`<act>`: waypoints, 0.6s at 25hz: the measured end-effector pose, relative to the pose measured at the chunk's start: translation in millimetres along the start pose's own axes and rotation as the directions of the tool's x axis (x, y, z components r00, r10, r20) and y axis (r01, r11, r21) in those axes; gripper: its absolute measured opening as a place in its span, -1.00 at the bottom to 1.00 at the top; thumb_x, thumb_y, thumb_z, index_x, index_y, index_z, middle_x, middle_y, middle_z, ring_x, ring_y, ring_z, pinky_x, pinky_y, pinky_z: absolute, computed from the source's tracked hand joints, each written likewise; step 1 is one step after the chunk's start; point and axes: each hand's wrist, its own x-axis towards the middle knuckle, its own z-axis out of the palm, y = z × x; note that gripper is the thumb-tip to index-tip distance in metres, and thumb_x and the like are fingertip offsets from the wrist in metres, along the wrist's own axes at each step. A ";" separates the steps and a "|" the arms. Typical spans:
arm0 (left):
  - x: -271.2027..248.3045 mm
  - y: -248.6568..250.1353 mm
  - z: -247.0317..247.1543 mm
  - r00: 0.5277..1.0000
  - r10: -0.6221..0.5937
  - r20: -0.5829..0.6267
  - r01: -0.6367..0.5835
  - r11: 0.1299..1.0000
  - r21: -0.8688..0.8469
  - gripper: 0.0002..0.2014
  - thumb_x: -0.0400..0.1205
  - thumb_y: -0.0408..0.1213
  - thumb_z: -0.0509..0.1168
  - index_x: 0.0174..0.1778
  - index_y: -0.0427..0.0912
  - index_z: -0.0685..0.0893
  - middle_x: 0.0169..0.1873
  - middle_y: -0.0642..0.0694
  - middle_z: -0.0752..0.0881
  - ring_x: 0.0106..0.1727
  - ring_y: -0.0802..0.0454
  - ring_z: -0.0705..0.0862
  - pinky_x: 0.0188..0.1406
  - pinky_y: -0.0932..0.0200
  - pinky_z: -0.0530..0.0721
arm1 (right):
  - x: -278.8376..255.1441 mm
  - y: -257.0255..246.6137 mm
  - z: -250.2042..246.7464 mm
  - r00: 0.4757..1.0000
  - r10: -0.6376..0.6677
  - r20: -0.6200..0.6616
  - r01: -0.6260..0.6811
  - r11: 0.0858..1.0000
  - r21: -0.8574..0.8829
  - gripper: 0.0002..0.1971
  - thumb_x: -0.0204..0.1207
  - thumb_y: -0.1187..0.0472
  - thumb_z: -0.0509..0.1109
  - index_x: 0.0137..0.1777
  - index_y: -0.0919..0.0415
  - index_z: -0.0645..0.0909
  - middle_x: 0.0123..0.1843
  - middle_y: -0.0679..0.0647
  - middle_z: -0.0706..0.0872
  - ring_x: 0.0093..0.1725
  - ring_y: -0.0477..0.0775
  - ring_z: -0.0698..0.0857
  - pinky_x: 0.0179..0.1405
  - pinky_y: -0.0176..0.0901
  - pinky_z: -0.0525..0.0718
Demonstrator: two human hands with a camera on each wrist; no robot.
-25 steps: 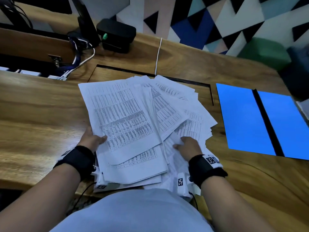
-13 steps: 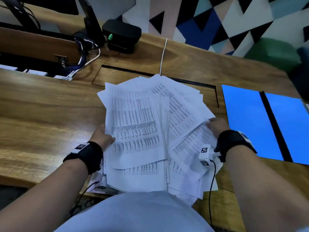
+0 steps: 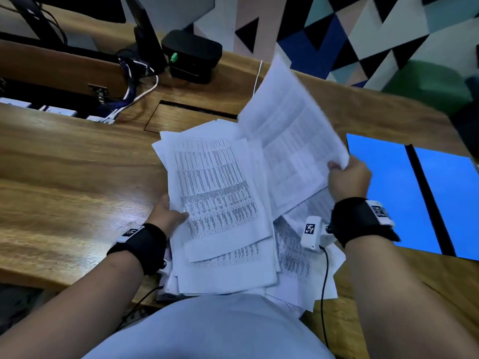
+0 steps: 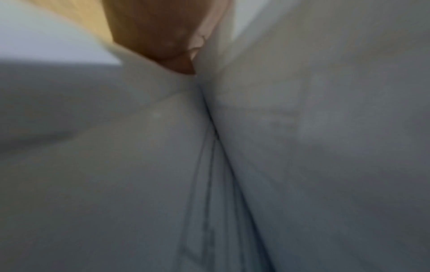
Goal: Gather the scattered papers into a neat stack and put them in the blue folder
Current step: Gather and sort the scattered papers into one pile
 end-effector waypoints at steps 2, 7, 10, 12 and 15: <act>2.5 -1.6 8.2 1.000 -0.011 -0.010 0.011 0.999 -0.034 -0.49 0.57 -0.62 0.29 0.44 -0.29 0.38 0.17 -0.22 0.61 0.18 -0.18 0.62 0.16 0.01 0.57 | -6.5 -5.8 -26.6 0.991 -0.054 -0.123 0.069 0.991 0.118 -0.82 0.53 0.26 0.34 -0.02 0.40 0.65 -0.13 0.35 0.70 -0.09 0.25 0.67 -0.13 -0.11 0.50; 1.3 -0.6 28.3 0.998 -0.051 0.028 0.050 0.999 0.017 -0.48 0.58 -0.55 0.30 0.45 -0.25 0.36 0.16 -0.28 0.62 0.19 -0.28 0.64 0.14 -0.06 0.62 | -52.7 4.9 -41.2 0.954 0.056 -0.293 0.050 0.938 0.343 -0.83 0.57 0.21 0.33 -0.05 0.35 0.61 -0.29 0.06 0.60 -0.20 0.03 0.59 -0.14 -0.16 0.56; -4.9 2.1 36.6 0.998 -0.041 0.046 0.037 0.996 0.078 -0.48 0.58 -0.49 0.31 0.46 -0.25 0.35 0.19 -0.25 0.60 0.17 -0.23 0.62 0.16 -0.04 0.60 | -55.5 8.5 -48.3 0.941 0.083 -0.328 0.056 0.918 0.392 -0.81 0.55 0.22 0.34 0.01 0.37 0.62 -0.18 0.12 0.66 -0.14 0.00 0.63 -0.08 -0.13 0.60; -8.2 4.0 42.3 0.997 -0.036 0.063 0.030 0.995 0.099 -0.48 0.56 -0.35 0.34 0.44 -0.24 0.38 0.28 -0.22 0.60 0.24 -0.20 0.61 0.29 -0.04 0.57 | -53.8 12.5 -47.6 0.971 0.069 -0.229 0.009 0.945 0.326 -0.79 0.53 0.23 0.36 0.07 0.35 0.64 -0.05 0.26 0.73 -0.01 0.18 0.70 -0.01 -0.07 0.61; -12.1 12.9 49.3 0.997 -0.019 0.079 0.018 1.000 0.001 -0.42 0.61 0.09 0.24 0.45 -0.19 0.41 0.39 -0.16 0.57 0.35 -0.16 0.57 0.43 -0.19 0.50 | -70.6 28.7 -24.9 0.999 0.039 0.033 -0.045 0.977 0.208 -0.74 0.56 0.30 0.34 0.22 0.34 0.60 0.13 0.28 0.72 0.05 0.11 0.65 -0.07 -0.18 0.53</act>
